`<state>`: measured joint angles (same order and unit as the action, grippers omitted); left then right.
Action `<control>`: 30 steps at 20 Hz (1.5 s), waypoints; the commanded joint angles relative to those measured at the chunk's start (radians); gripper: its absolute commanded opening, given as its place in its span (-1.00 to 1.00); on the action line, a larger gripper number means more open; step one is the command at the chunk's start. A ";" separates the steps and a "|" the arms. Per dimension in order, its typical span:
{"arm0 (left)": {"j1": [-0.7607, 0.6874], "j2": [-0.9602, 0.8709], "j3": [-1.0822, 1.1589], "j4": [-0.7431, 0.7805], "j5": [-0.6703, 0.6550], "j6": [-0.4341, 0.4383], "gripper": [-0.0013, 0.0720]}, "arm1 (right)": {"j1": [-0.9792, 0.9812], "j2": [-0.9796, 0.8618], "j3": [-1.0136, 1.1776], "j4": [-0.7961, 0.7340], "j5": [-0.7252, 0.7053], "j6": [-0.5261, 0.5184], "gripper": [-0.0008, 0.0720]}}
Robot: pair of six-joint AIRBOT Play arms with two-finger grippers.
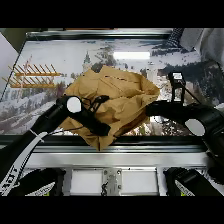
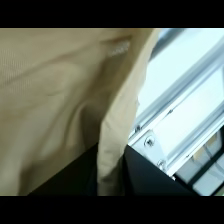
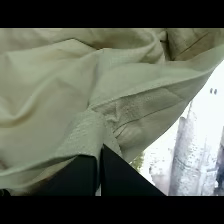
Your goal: Fold the clothes and pants, and hang the long-sleeved shirts on hangers.
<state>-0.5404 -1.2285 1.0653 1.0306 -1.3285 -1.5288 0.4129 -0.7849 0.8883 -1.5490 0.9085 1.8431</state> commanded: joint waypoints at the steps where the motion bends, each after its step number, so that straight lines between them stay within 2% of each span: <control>1: 0.116 0.024 0.216 0.022 0.031 -0.052 -0.88 | -0.045 -0.015 0.143 -0.011 0.114 -0.107 -0.92; 3: 0.146 0.042 0.466 0.024 0.083 -0.058 -0.89 | -0.072 -0.052 0.350 -0.014 0.226 -0.188 -0.92; 5: 0.117 0.049 0.719 0.026 0.140 -0.057 -0.89 | -0.075 -0.088 0.571 -0.018 0.280 -0.224 -0.92; 9: 0.017 0.058 1.065 0.025 0.278 -0.038 -0.88 | -0.075 -0.109 0.904 -0.010 0.228 -0.223 -0.92; 11: -0.019 0.119 1.044 0.024 0.416 -0.019 -0.88 | -0.075 -0.101 1.009 -0.001 0.190 -0.220 -0.92; 14: -0.049 0.247 0.874 0.025 0.641 0.013 -0.88 | -0.075 -0.090 1.086 0.020 0.161 -0.214 -0.92; 16: -0.050 0.295 0.792 0.027 0.696 0.015 -0.88 | -0.075 -0.090 1.088 0.019 0.176 -0.190 -0.92; 18: -0.049 0.315 0.719 0.106 0.693 0.010 -0.88 | -0.075 -0.120 1.088 0.015 0.228 -0.190 -0.92; 20: -0.032 0.309 0.650 0.173 0.652 -0.038 -0.88 | -0.075 -0.175 1.088 -0.001 0.314 -0.191 -0.92; 21: -0.013 0.296 0.624 0.182 0.608 -0.062 -0.88 | -0.075 -0.209 1.086 -0.006 0.364 -0.194 -0.92; 25: 0.107 0.203 0.539 0.180 0.370 -0.070 -0.88 | -0.073 -0.341 1.048 -0.018 0.560 -0.221 -0.92; 28: 0.145 0.152 0.445 0.183 0.230 -0.069 -0.88 | -0.055 -0.342 0.910 -0.018 0.566 -0.220 -0.92; 30: 0.138 0.147 0.355 0.183 0.210 -0.069 -0.88 | -0.050 -0.337 0.803 -0.018 0.565 -0.220 -0.92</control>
<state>-0.4198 -1.0565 1.5200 1.2079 -1.0153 -1.5932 0.3546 -1.1110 1.8099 -1.5654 1.4330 1.6260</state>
